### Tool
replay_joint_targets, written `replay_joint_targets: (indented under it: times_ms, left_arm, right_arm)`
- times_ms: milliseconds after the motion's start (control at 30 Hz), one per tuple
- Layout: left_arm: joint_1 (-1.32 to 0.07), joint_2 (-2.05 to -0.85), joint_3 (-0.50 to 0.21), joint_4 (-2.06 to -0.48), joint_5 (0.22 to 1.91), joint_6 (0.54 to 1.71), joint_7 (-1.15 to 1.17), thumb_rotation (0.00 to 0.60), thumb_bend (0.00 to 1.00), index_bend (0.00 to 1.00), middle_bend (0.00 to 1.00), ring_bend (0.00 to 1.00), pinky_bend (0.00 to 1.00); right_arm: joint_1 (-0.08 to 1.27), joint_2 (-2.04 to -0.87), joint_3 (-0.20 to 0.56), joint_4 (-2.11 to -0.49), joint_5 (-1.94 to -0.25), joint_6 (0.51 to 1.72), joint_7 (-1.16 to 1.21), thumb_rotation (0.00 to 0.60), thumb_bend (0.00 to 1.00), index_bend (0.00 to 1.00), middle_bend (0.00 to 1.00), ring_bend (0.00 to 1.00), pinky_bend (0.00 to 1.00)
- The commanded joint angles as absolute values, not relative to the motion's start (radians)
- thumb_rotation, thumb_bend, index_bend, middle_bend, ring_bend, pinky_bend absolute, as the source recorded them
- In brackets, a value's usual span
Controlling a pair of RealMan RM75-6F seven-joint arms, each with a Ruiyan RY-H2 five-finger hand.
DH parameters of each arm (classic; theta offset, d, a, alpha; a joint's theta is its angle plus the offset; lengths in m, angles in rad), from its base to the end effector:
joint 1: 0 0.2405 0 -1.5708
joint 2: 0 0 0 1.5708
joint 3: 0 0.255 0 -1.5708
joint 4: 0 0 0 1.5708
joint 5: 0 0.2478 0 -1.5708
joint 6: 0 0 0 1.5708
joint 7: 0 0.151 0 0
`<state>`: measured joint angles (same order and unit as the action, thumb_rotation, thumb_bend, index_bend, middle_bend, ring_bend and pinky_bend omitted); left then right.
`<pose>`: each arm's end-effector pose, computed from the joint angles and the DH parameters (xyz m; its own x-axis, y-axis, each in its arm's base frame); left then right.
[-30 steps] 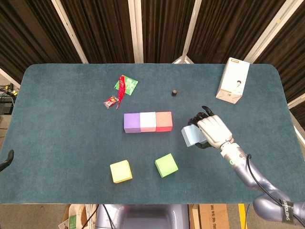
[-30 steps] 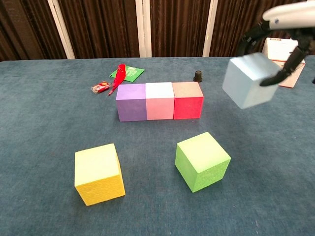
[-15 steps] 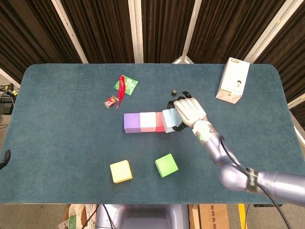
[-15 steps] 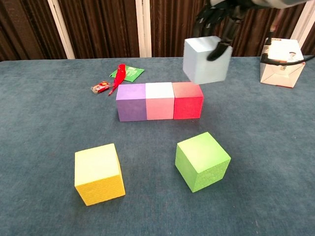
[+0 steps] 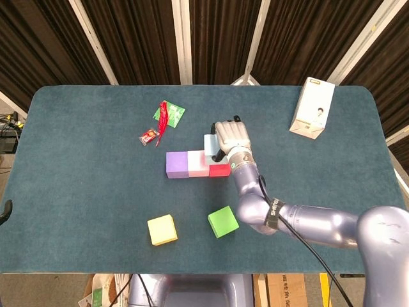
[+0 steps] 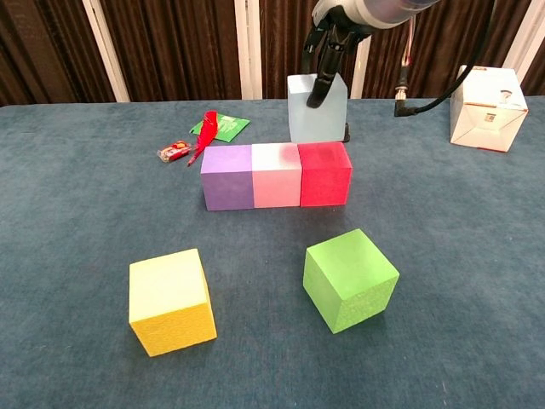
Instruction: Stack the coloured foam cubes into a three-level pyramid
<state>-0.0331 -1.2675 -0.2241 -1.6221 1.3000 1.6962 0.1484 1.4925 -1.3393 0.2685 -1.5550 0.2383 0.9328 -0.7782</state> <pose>-0.3214 0.2028 0.1411 0.3919 -0.3106 0.8660 0.9103 0.2671 -0.3162 0.0266 -0.4476 0.0047 0.3753 -0.4203 0.8262 -0.9216 -0.0738 0.3811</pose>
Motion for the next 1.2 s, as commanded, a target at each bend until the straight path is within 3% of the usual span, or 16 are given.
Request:
replay_joint_targets:
  times_ms: [33, 1200]
  left_arm:
    - [-0.033, -1.266, -0.227, -1.622, 1.296, 1.694, 0.147, 0.600, 0.36, 0.10, 0.00, 0.00, 0.00]
    - [-0.026, -1.264, -0.242, -1.635, 1.281, 1.690, 0.142, 0.600, 0.36, 0.09, 0.00, 0.00, 0.00]
  right_arm:
    - [1.499, -1.366, 0.273, -1.534, 0.248, 0.954, -0.797, 0.600, 0.27, 0.39, 0.44, 0.20, 0.00]
    - [1.387, -1.478, 0.350, -1.515, 0.033, 0.983, -0.717, 0.600, 0.27, 0.39, 0.41, 0.20, 0.00]
